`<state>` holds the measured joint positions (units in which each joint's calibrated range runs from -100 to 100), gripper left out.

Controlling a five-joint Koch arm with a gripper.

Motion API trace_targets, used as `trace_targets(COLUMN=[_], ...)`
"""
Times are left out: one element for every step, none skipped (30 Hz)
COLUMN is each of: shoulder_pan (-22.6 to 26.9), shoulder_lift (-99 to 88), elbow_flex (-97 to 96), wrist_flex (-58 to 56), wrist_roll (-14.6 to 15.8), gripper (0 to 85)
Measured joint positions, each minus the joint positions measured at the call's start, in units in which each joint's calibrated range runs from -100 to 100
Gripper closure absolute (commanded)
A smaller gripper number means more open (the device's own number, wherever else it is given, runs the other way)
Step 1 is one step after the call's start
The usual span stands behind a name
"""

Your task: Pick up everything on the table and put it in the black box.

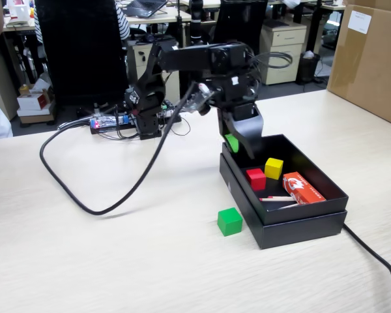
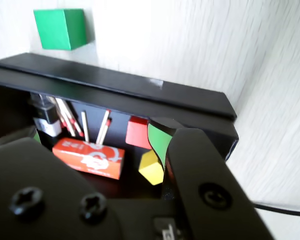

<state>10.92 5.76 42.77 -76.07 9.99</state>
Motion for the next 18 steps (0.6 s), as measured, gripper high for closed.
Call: trace_targets(shoulder_pan=[-0.78, -1.51, -2.39, -3.22, -3.81, -4.2, -4.44, -4.74, -4.98, -5.27, -5.32, -5.37, -5.37, -5.37, -5.37, -5.42, -5.42, -5.37], shoulder_lift=[-0.39, -0.52, -0.39, -0.52, -0.52, -0.39, -0.13, 0.39, 1.55, 4.01, 5.7, 11.39, 11.78, 14.5, 17.22, 19.55, 21.49, 23.3], elbow_flex=[0.0, 0.46, 1.28, 1.55, 1.55, 1.55, 1.55, 1.55, 1.64, 2.56, 2.56, 6.75, 7.12, 8.85, 11.5, 13.6, 15.34, 16.7], wrist_flex=[0.0, 0.0, 0.0, 0.0, 0.0, 0.0, 0.0, 0.0, 0.0, 0.15, 0.23, 0.77, 0.77, 1.01, 1.08, 1.16, 1.24, 1.24], wrist_roll=[0.0, -0.05, -0.1, -0.24, -0.29, -0.39, -0.44, -0.49, -0.49, -0.49, -0.49, -0.54, -0.54, -0.59, -0.63, -0.68, -0.63, -0.63], gripper=[41.2, 41.2, 41.2, 41.2, 41.2, 40.8, 40.0, 40.0, 40.0, 40.0, 40.0, 40.0, 40.0, 40.0, 39.9, 40.0, 40.0, 39.9])
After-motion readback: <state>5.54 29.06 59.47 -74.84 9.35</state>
